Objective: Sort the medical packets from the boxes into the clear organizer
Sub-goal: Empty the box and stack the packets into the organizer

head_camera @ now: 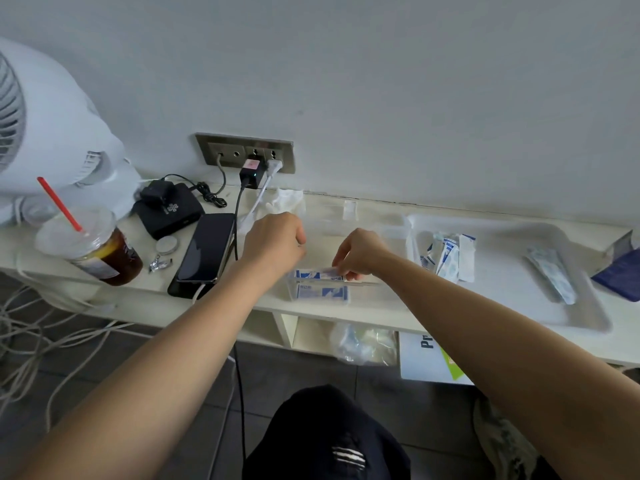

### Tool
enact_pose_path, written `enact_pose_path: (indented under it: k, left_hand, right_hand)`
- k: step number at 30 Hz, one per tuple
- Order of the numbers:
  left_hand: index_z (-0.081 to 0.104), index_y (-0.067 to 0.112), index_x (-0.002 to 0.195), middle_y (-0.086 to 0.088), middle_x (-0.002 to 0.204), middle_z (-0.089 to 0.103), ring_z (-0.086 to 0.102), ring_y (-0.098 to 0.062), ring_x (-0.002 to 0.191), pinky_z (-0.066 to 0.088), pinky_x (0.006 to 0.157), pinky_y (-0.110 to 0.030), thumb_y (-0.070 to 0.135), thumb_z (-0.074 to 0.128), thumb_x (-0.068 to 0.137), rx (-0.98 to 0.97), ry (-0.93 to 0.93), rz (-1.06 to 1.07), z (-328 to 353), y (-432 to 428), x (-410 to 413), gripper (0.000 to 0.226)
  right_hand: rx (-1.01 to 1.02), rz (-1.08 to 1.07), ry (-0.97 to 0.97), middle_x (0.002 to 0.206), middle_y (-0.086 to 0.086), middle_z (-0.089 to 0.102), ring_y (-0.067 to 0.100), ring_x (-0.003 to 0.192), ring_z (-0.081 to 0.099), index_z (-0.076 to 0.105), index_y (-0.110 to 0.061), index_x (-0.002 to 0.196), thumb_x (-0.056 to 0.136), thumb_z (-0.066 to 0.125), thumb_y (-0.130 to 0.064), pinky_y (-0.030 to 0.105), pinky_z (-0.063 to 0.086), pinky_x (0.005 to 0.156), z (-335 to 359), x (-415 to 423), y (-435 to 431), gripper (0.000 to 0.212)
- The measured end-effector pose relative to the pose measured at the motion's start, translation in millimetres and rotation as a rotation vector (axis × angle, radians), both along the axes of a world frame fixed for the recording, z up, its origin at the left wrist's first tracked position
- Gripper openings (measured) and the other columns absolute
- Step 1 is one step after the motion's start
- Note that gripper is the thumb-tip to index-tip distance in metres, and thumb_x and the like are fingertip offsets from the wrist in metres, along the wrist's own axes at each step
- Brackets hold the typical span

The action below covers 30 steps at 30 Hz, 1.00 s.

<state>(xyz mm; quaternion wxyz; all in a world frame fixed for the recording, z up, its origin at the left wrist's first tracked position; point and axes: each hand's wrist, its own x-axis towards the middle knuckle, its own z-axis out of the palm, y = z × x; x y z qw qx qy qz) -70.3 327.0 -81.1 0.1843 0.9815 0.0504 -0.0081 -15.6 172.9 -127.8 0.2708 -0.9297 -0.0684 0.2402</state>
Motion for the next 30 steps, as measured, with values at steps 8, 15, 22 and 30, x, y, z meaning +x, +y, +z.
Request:
enact_pose_path:
  k: [8, 15, 22, 30]
  left_hand:
    - [0.069, 0.019, 0.094, 0.002, 0.096, 0.069, 0.062, -0.022, 0.096, 0.045, 0.075, -0.027, 0.017, 0.066, 0.085, 0.03, -0.029, -0.038, -3, -1, 3, 0.009]
    - [0.074, 0.017, 0.097, -0.001, 0.097, 0.071, 0.064, -0.022, 0.094, 0.052, 0.083, -0.032, 0.01, 0.061, 0.087, 0.065, -0.008, -0.175, -4, -19, 12, 0.017]
    - [0.066, 0.011, 0.111, -0.01, 0.115, 0.063, 0.059, -0.026, 0.104, 0.049, 0.088, -0.032, 0.002, 0.049, 0.09, 0.278, 0.322, -0.292, -20, -37, 29, 0.029]
    - [0.058, 0.012, 0.12, -0.01, 0.119, 0.056, 0.057, -0.026, 0.102, 0.051, 0.089, -0.036, -0.003, 0.048, 0.088, 0.391, 0.527, -0.314, -29, -40, 38, 0.037]
  right_hand:
    - [-0.058, 0.02, -0.079, 0.09, 0.01, 0.074, 0.023, 0.085, 0.07, 0.074, -0.004, 0.09, 0.076, 0.073, -0.004, 0.035, 0.057, 0.083, -1, -3, 2, 0.014]
    - [-0.076, 0.065, -0.011, 0.098, 0.013, 0.072, 0.025, 0.095, 0.068, 0.072, -0.003, 0.101, 0.084, 0.063, -0.008, 0.036, 0.055, 0.089, 2, -3, -7, 0.02]
    - [-0.067, 0.102, 0.008, 0.104, 0.015, 0.071, 0.028, 0.097, 0.066, 0.07, 0.001, 0.104, 0.084, 0.056, -0.005, 0.038, 0.054, 0.089, 1, -4, -20, 0.025]
    - [-0.032, 0.135, 0.112, 0.106, 0.022, 0.069, 0.026, 0.081, 0.062, 0.068, 0.008, 0.105, 0.082, 0.063, -0.004, 0.036, 0.053, 0.088, -5, -3, -13, 0.026]
